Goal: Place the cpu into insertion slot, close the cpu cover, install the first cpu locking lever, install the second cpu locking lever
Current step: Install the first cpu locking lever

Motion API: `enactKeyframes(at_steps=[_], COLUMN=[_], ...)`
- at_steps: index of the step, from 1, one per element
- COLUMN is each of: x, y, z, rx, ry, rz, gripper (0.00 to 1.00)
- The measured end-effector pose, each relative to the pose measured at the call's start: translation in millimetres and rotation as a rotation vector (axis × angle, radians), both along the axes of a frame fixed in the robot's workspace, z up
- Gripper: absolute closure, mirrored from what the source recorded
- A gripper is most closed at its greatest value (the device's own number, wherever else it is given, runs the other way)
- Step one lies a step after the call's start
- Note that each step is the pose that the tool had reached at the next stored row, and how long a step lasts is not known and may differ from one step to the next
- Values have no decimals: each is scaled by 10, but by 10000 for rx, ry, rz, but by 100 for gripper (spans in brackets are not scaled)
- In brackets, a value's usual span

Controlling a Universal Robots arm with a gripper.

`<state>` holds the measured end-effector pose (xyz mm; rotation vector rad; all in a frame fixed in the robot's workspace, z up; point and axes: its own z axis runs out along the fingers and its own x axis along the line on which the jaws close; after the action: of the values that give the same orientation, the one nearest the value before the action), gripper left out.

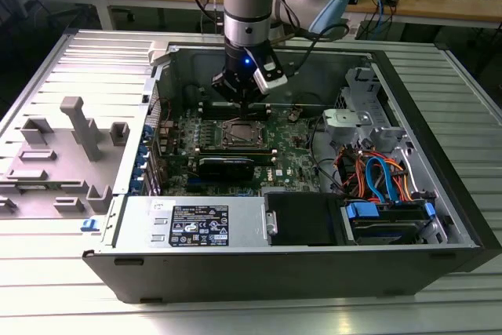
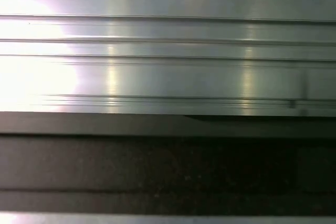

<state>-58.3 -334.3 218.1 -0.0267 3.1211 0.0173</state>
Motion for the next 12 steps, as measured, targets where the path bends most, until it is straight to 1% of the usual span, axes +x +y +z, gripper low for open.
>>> enactKeyframes(at_steps=[12], x=[75], y=[8], z=[-37], rx=[2], ry=[-2], rz=[0], gripper=[89])
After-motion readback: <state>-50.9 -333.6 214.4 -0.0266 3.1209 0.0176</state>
